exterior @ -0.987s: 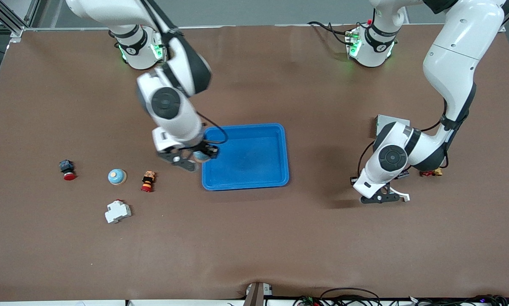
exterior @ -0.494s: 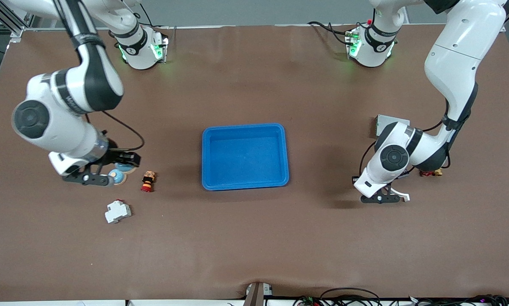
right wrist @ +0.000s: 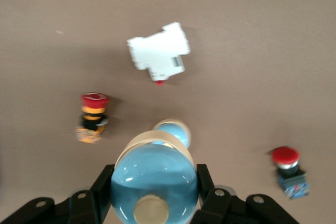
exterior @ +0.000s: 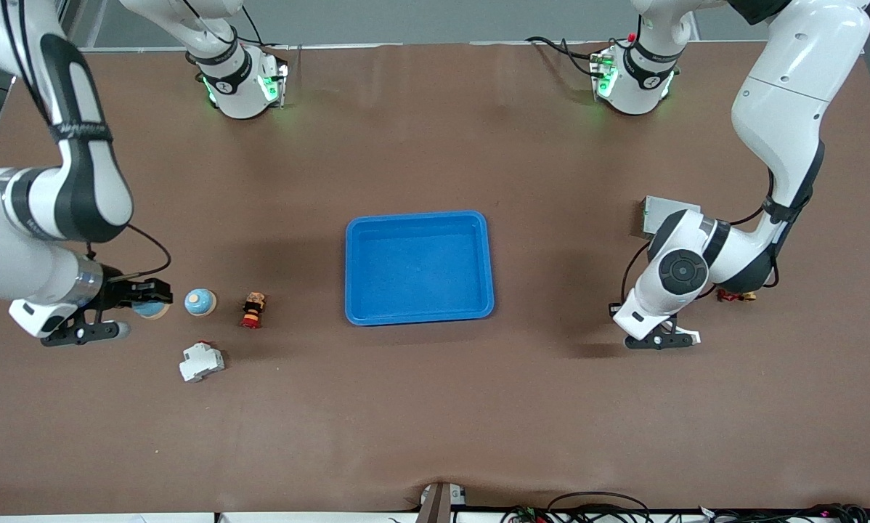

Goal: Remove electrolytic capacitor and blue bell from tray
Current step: 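Place the capacitor by the white arc while the right gripper carries the bell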

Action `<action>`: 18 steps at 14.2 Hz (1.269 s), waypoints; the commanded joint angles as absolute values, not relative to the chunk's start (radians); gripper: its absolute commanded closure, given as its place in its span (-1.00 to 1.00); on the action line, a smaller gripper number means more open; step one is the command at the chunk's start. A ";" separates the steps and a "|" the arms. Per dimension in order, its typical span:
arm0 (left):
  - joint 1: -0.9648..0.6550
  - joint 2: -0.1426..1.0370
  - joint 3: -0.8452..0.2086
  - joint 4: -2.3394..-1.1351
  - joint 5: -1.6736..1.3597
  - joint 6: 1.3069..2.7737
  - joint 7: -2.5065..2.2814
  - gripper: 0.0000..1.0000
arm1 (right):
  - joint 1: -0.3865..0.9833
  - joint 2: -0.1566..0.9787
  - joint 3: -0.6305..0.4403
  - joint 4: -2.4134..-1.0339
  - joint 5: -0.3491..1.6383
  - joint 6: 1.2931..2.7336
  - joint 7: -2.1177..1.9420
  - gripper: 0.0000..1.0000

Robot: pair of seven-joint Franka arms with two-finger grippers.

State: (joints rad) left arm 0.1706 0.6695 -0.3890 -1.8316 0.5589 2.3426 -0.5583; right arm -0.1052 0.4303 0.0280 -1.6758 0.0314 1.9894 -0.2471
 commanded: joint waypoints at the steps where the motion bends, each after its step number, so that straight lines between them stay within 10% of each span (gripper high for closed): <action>1: 0.183 0.661 -0.383 -1.852 0.589 2.352 -0.545 0.44 | -0.170 0.560 0.051 -1.557 0.017 1.976 -0.372 1.00; 3: 0.181 0.658 -0.383 -1.842 0.586 2.352 -0.561 -0.99 | -0.195 0.627 0.051 -1.514 0.005 2.023 -0.440 1.00; 18: 0.181 0.330 -0.411 -1.677 0.391 2.022 -0.545 -1.00 | -0.287 0.943 0.054 -1.264 -0.100 2.160 -0.667 1.00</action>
